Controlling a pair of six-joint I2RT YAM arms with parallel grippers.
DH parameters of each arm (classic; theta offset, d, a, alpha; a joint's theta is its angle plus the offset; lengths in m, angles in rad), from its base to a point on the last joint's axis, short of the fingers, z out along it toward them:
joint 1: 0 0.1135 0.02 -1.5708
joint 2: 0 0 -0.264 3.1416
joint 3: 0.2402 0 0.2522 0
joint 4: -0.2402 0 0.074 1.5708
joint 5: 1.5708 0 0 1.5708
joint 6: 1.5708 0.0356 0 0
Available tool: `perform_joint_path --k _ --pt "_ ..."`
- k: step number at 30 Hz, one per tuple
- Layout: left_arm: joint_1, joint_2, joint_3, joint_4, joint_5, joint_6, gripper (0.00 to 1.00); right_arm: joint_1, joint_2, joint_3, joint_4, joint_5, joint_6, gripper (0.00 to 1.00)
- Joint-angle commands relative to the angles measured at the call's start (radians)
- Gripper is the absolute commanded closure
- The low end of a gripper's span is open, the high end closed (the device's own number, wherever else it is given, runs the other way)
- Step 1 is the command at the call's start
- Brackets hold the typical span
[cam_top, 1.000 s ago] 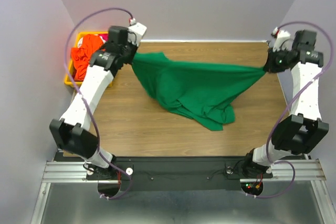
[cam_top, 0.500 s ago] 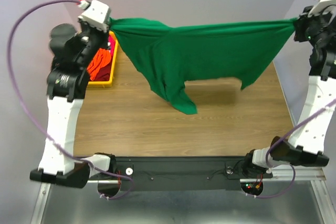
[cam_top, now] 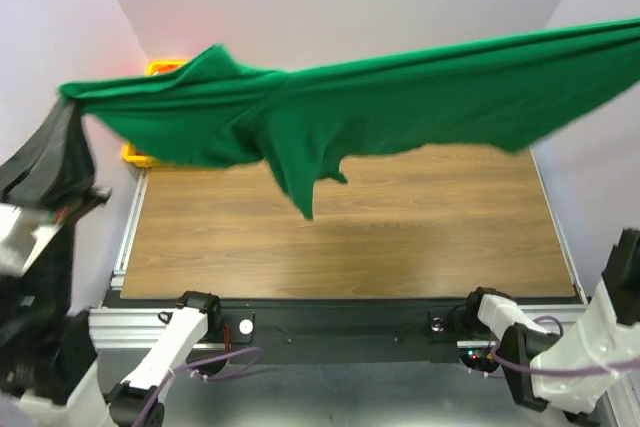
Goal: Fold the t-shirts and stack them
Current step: Flatten the tshirt out
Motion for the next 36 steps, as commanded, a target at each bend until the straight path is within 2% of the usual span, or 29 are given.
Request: perform_joint_path --k 1,5,7,8,11,14,17,20,23,24,26,27,28,29,30,31,32,33,36 --pt "0.012 -0.006 0.065 0.027 -0.122 0.037 1.0 -0.01 0.008 0.005 0.081 0.13 -0.084 0.99" --pt "0.012 0.007 0.062 -0.026 -0.105 0.071 1.0 -0.008 0.017 -0.051 0.09 0.119 -0.11 0.99" --pt "0.012 0.013 -0.014 -0.065 -0.053 0.1 1.0 -0.008 0.014 -0.14 0.092 0.004 -0.124 0.99" --pt "0.012 0.011 -0.014 -0.066 -0.031 0.114 1.0 -0.01 0.014 -0.188 0.092 0.004 -0.129 0.99" --pt "0.012 -0.024 -0.198 -0.055 0.032 0.152 1.0 -0.01 -0.019 -0.336 0.09 -0.138 -0.15 0.99" --pt "0.012 -0.067 -0.47 -0.04 0.099 0.175 1.0 -0.01 -0.075 -0.611 0.092 -0.316 -0.184 0.99" --pt "0.012 -0.079 -0.631 -0.006 0.173 0.175 1.0 -0.01 -0.081 -0.764 0.095 -0.383 -0.199 0.99" --pt "0.012 -0.032 -0.828 0.086 0.211 0.174 1.0 -0.008 -0.05 -0.964 0.138 -0.426 -0.237 0.99" --pt "0.012 0.117 -0.901 0.164 0.193 0.183 1.0 -0.007 0.041 -1.125 0.247 -0.427 -0.244 0.99" --pt "0.012 0.225 -0.916 0.216 0.187 0.185 1.0 -0.004 0.074 -1.15 0.279 -0.417 -0.242 0.99" --pt "0.01 0.351 -0.91 0.269 0.164 0.192 1.0 0.024 0.206 -1.191 0.374 -0.387 -0.242 0.99" --pt "0.01 0.493 -0.863 0.286 0.159 0.192 1.0 0.036 0.262 -1.191 0.433 -0.352 -0.241 0.99" --pt "0.01 0.566 -0.828 0.287 0.139 0.189 1.0 0.053 0.313 -1.185 0.458 -0.338 -0.236 0.99" --pt "0.01 0.711 -0.729 0.261 0.125 0.185 1.0 0.064 0.423 -1.149 0.48 -0.317 -0.225 0.99" --pt "0.012 0.712 -0.681 0.252 0.106 0.171 1.0 0.068 0.474 -1.126 0.495 -0.3 -0.216 0.99" --pt "0.013 0.838 -0.629 0.244 0.076 0.16 1.0 0.079 0.525 -1.094 0.512 -0.288 -0.209 0.99" --pt "0.013 0.896 -0.576 0.235 0.066 0.152 1.0 0.09 0.581 -1.055 0.517 -0.274 -0.193 0.99" --pt "0.015 0.997 -0.477 0.217 0.062 0.146 1.0 0.093 0.668 -0.988 0.52 -0.246 -0.184 0.99" --pt "0.017 1.158 -0.297 0.192 0.055 0.133 1.0 0.096 0.827 -0.842 0.529 -0.187 -0.152 0.99"
